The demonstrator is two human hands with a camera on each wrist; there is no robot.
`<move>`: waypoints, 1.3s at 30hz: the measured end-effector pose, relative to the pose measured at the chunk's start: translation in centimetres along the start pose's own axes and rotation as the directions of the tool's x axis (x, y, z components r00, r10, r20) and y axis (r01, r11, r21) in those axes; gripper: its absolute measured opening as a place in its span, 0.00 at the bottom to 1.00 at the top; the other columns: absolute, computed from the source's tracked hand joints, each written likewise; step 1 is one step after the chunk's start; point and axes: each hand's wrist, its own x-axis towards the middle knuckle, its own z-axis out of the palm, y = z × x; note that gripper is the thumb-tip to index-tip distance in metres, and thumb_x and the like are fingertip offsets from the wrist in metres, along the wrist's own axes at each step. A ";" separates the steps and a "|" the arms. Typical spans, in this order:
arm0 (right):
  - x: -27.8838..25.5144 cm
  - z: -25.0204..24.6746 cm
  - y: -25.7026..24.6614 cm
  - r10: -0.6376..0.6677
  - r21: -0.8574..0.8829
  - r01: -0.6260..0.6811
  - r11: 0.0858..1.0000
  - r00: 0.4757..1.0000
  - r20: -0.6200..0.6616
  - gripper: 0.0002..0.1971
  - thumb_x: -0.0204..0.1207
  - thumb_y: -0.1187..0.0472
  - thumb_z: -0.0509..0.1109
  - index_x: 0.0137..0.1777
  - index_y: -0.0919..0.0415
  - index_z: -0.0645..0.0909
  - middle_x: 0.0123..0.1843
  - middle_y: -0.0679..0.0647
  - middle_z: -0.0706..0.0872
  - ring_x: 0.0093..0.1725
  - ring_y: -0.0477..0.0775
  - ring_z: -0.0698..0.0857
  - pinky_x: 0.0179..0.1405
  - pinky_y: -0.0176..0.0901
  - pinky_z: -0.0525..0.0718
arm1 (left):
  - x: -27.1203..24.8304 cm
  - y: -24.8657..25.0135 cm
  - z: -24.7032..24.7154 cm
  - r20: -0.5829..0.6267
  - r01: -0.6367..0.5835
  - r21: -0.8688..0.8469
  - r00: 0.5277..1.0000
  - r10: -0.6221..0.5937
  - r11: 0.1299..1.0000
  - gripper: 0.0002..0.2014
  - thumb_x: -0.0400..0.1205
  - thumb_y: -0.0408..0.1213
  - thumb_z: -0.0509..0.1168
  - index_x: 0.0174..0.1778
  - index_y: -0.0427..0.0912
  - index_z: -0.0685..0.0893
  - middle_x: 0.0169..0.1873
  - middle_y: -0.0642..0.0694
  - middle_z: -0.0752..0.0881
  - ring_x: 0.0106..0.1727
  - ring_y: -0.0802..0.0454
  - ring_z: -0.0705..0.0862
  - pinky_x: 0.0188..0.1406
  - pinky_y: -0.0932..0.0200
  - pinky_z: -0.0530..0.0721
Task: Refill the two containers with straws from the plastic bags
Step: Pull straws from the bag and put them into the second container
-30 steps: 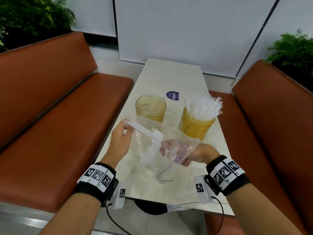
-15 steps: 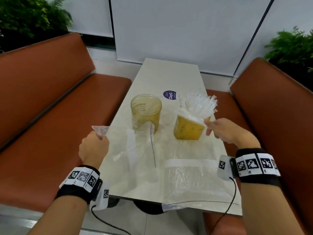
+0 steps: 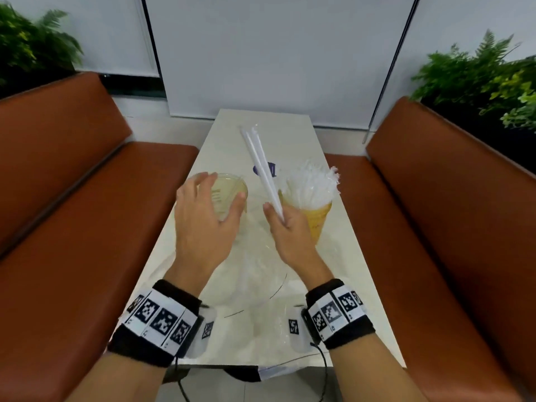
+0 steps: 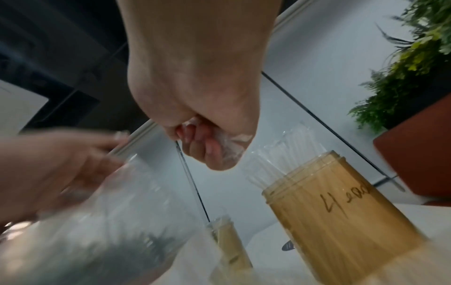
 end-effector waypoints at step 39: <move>15.8 -8.8 4.5 -0.075 -0.841 0.258 0.476 0.964 0.253 0.22 0.92 0.58 0.48 0.76 0.67 0.75 0.74 0.60 0.81 0.77 0.63 0.75 0.79 0.57 0.70 | 11.5 3.3 18.9 0.494 -0.186 -0.011 0.853 0.168 0.982 0.27 0.83 0.38 0.65 0.80 0.40 0.75 0.80 0.39 0.73 0.85 0.34 0.61 0.87 0.36 0.53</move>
